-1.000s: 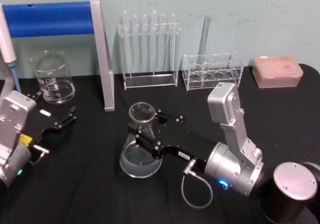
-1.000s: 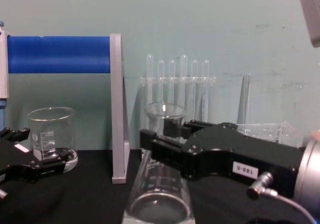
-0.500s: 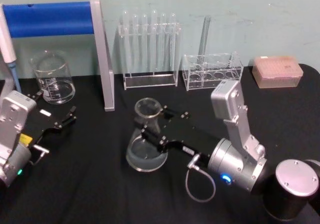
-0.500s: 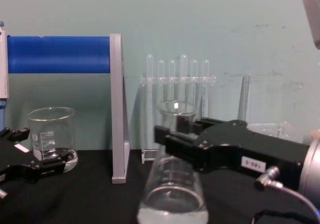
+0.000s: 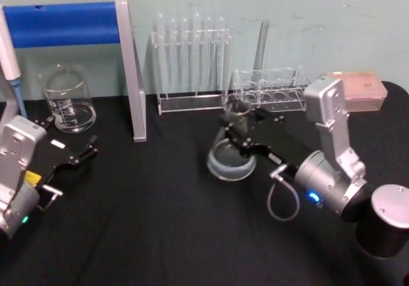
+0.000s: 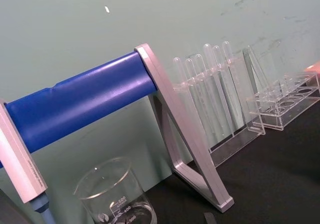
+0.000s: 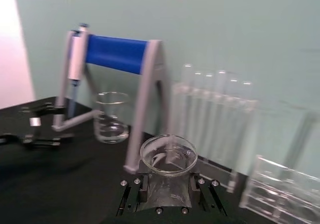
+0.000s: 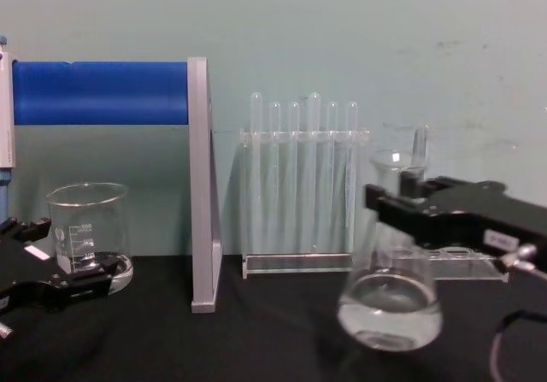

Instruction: Grasp the erlenmeyer flask with one hand, shake it three times, then place it back.

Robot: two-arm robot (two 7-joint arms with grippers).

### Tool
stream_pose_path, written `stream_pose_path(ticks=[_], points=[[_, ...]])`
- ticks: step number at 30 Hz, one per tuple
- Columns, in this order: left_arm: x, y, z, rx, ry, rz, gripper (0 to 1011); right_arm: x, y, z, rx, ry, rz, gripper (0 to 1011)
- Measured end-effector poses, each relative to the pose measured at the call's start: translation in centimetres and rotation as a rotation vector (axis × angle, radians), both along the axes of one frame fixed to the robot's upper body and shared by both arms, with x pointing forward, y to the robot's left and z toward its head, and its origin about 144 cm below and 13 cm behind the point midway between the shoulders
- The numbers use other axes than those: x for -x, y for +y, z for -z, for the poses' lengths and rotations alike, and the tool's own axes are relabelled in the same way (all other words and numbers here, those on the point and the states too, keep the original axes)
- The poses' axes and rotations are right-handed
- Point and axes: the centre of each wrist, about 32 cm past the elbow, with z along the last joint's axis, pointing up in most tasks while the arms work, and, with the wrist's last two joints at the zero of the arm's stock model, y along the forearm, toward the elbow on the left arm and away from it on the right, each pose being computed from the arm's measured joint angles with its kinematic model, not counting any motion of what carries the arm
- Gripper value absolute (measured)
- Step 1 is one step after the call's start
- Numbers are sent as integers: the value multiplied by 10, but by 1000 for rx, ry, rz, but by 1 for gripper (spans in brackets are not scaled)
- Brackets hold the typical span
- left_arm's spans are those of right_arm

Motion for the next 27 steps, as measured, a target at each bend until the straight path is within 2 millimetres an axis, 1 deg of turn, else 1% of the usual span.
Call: stream_pose_path(ticks=[7, 14, 21, 27], points=[[0, 0, 0, 0, 0, 0, 1001, -7, -17, 0, 16, -11, 93, 449], [0, 0, 0, 0, 0, 0, 1001, -10, -26, 0, 20, -14, 137, 449], [0, 0, 0, 0, 0, 0, 1001, -10, -25, 0, 18, -11, 138, 449], [0, 0, 0, 0, 0, 0, 1001, -8, -19, 0, 8, -6, 110, 449]])
